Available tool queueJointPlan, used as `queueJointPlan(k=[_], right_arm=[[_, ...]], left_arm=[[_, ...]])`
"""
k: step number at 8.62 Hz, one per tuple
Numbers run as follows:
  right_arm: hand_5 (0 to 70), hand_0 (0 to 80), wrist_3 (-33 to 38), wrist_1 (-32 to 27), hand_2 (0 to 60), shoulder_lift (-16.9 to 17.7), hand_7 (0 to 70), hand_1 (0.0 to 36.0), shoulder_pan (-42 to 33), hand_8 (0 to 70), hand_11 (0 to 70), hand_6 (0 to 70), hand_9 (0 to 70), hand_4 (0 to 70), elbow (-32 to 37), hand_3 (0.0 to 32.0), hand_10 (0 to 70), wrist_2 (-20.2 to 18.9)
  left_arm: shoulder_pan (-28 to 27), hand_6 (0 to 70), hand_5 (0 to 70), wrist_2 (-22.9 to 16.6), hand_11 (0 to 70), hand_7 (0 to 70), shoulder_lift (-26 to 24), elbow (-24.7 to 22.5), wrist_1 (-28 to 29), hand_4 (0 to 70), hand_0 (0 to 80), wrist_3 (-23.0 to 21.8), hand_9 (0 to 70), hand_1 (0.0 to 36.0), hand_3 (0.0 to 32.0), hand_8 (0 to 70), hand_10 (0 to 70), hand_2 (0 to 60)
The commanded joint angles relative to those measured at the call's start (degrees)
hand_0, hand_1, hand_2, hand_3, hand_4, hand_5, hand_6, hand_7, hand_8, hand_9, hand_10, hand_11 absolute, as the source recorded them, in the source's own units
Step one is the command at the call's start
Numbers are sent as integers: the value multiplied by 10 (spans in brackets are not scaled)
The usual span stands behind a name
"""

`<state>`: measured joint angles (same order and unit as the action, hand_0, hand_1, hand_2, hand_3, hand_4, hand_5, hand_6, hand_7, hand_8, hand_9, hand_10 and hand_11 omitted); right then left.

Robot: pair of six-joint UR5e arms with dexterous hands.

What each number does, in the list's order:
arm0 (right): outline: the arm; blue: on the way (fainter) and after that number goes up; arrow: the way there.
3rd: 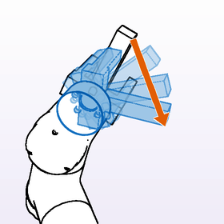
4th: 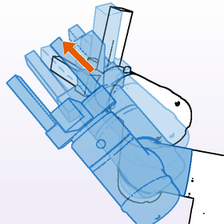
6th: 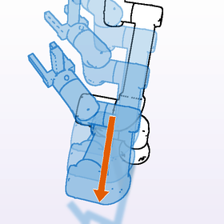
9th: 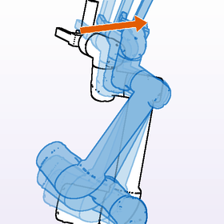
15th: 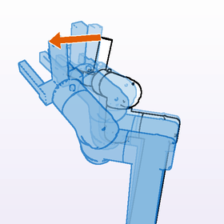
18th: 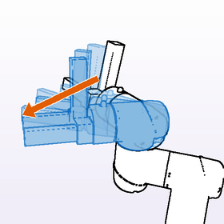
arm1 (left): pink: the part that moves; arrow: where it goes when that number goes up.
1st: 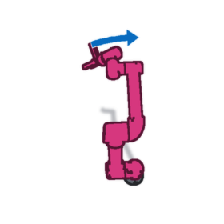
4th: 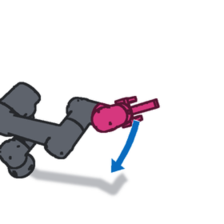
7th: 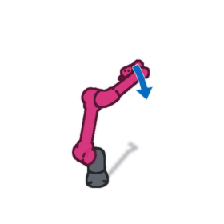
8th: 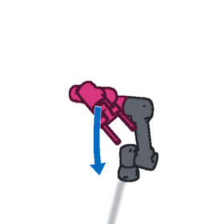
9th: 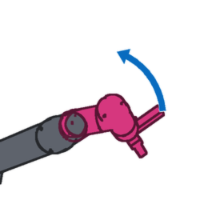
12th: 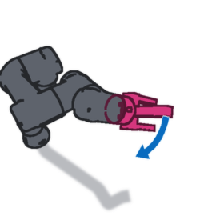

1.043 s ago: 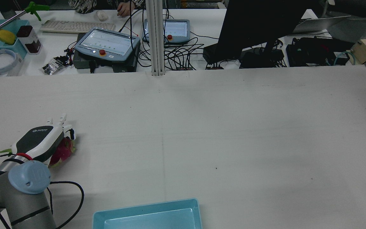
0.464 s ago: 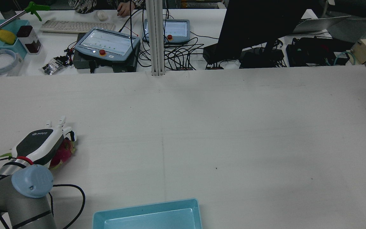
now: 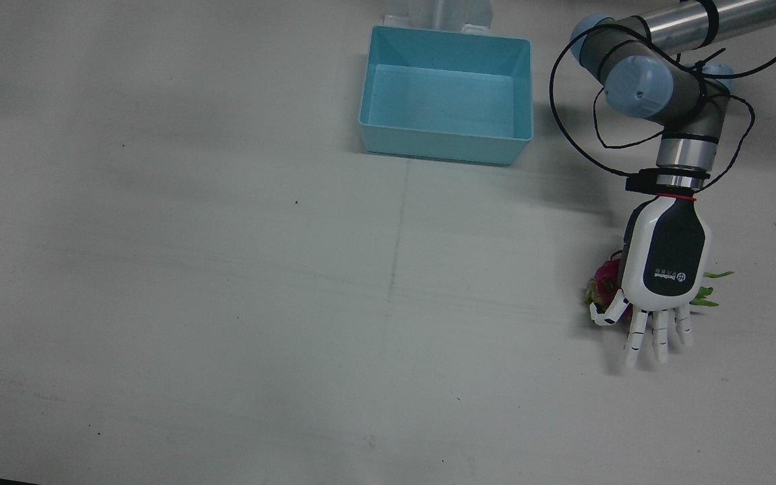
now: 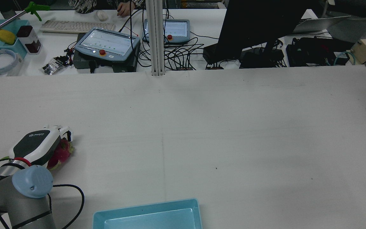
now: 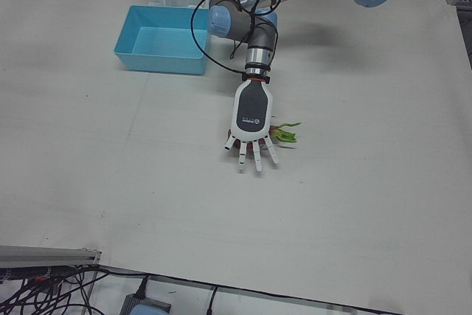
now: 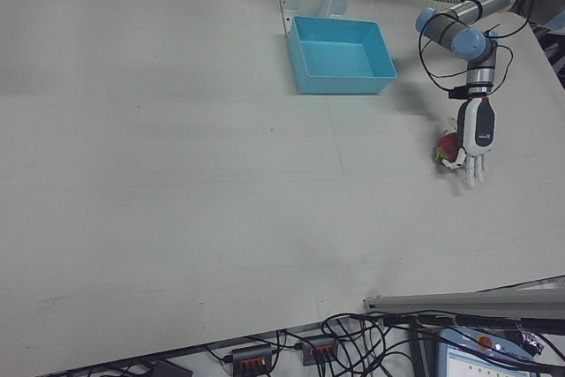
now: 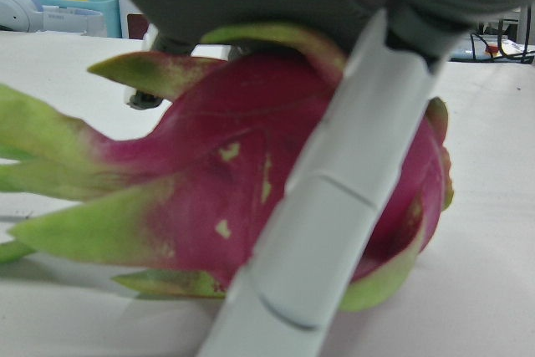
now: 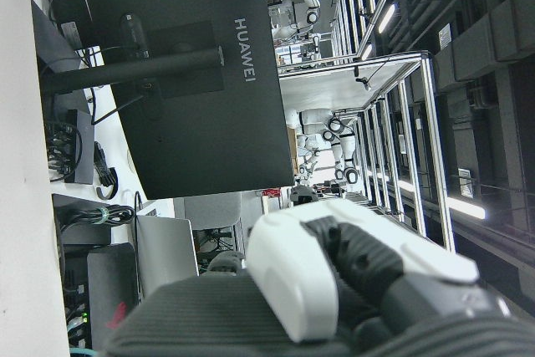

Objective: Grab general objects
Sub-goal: 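Close the left hand fingers around the dragon fruit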

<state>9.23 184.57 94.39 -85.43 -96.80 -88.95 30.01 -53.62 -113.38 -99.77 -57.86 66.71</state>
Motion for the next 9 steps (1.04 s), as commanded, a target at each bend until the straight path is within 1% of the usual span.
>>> queueJointPlan(k=[1,2,3,4,5,6,7,8,9], right_arm=[[0,0,0,1,0,0,0,0,0,0,0,0,0,0,-1,0,0,0],[0,0,0,1,0,-1,0,0,0,0,0,0,0,0,-1,0,0,0],[0,0,0,1,0,-1,0,0,0,0,0,0,0,0,-1,0,0,0],[0,0,0,1,0,0,0,0,0,0,0,0,0,0,-1,0,0,-1],[0,0,0,1,0,0,0,0,0,0,0,0,0,0,-1,0,0,-1],[0,0,0,1,0,0,0,0,0,0,0,0,0,0,-1,0,0,-1],[0,0,0,1,0,0,0,0,0,0,0,0,0,0,-1,0,0,-1],[0,0,0,1,0,0,0,0,0,0,0,0,0,0,-1,0,0,-1],[0,0,0,1,0,0,0,0,0,0,0,0,0,0,-1,0,0,0]], left_arm=[[1,330,700,0,361,565,0,2,-3,249,800,1,298,360,0,233,223,216],[2,372,700,0,405,617,0,2,-5,283,800,1,345,360,0,250,254,241],[3,520,700,1,533,700,0,1,-7,400,800,1,511,360,0,372,356,277],[3,624,700,6,632,700,-1,-3,-15,493,800,0,621,360,0,445,430,328],[4,700,700,11,700,700,-3,-9,-22,602,800,-2,700,360,0,558,527,370],[4,700,700,6,700,700,-4,-30,-27,685,800,-4,700,360,0,623,582,386],[5,700,700,-9,700,700,-7,-57,-3,700,800,-3,700,360,0,670,626,488],[20,700,700,-86,700,700,-24,-57,40,700,800,0,700,360,0,690,654,600],[67,700,700,-189,700,700,-39,-48,92,679,800,3,700,360,0,692,668,600]])
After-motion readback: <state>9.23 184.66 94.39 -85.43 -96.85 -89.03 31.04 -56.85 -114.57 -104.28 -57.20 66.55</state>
